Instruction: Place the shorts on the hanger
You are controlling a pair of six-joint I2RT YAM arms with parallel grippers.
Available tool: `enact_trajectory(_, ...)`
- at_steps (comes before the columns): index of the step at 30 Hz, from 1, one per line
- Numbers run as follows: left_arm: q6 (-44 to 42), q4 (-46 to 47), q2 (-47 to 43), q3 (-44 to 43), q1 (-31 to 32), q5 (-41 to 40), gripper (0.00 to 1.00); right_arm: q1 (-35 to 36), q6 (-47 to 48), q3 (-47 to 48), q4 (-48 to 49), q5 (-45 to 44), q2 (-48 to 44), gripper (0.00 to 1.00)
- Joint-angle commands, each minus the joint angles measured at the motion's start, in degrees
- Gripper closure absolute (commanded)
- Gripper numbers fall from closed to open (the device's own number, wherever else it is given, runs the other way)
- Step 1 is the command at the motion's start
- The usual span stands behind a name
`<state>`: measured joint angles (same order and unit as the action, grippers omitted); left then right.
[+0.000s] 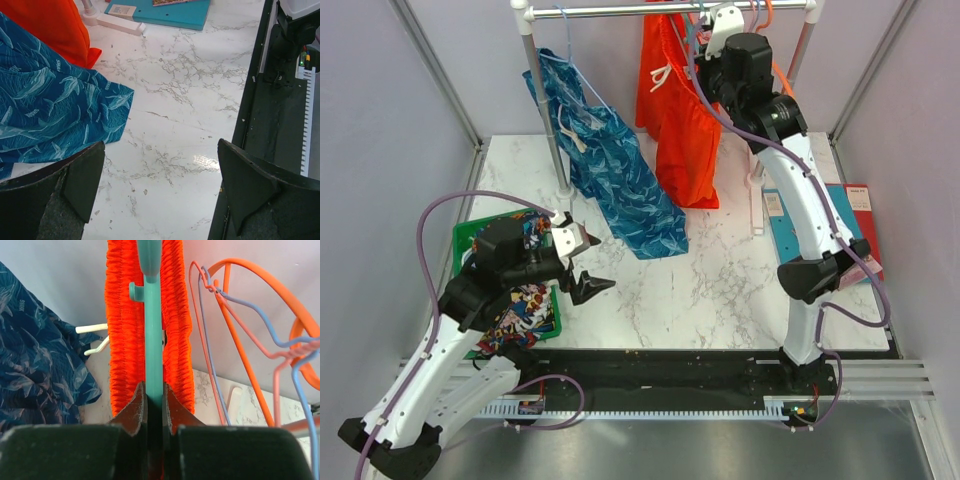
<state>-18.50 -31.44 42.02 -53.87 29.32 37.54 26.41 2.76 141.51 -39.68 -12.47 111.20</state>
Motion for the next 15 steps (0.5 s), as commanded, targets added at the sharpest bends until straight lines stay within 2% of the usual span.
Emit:
enact_trajectory(1, 2.6, 1.9, -1.9, 1.0, -0.2, 0.6, 0.01, 0.0, 0.0, 4.0, 12.0, -1.2, 0.3, 1.00)
enact_trajectory(15, 1.9, 1.3, -3.2, 2.1, -0.2, 0.3, 0.01, 3.0, -0.9, 3.8, 14.5, 1.2, 5.3, 1.00)
